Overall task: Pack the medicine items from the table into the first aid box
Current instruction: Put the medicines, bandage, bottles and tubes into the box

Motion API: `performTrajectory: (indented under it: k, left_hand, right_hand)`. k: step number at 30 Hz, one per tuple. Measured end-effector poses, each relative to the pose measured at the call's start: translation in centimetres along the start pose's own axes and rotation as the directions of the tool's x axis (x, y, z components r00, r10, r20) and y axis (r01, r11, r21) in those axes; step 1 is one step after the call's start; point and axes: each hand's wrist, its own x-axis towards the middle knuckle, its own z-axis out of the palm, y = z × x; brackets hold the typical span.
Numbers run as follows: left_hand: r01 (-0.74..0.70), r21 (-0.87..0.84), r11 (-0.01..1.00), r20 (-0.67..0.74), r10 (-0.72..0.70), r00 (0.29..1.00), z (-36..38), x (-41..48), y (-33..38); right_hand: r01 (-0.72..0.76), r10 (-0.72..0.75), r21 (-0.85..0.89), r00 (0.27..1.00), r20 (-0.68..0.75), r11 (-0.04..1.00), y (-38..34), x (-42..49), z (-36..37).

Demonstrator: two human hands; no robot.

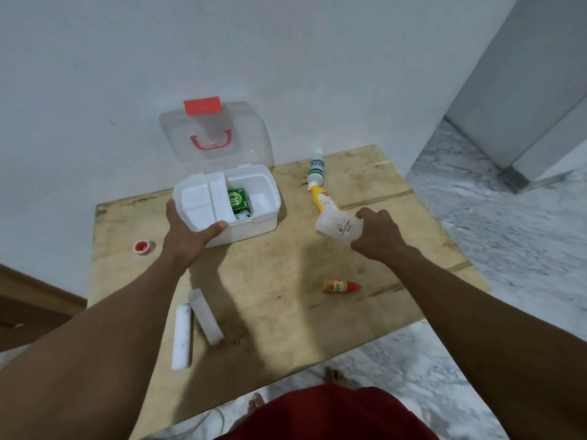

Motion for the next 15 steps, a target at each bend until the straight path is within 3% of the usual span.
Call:
performTrajectory:
  k: [9, 15]
  left_hand:
    - [0.013, -0.064, 0.998, 0.009, -0.012, 1.000, 0.0, -0.1, -0.1]
    - [-0.005, -0.089, 0.996, -0.003, 0.005, 1.000, 0.1, -0.5, 0.0]
  right_hand:
    - [0.135, -0.131, 0.064, 0.989, -0.069, 0.989, -9.2, 0.7, -1.3]
    - [0.245, -0.248, -0.093, 0.968, -0.027, 0.965, -14.3, 2.3, -1.6]
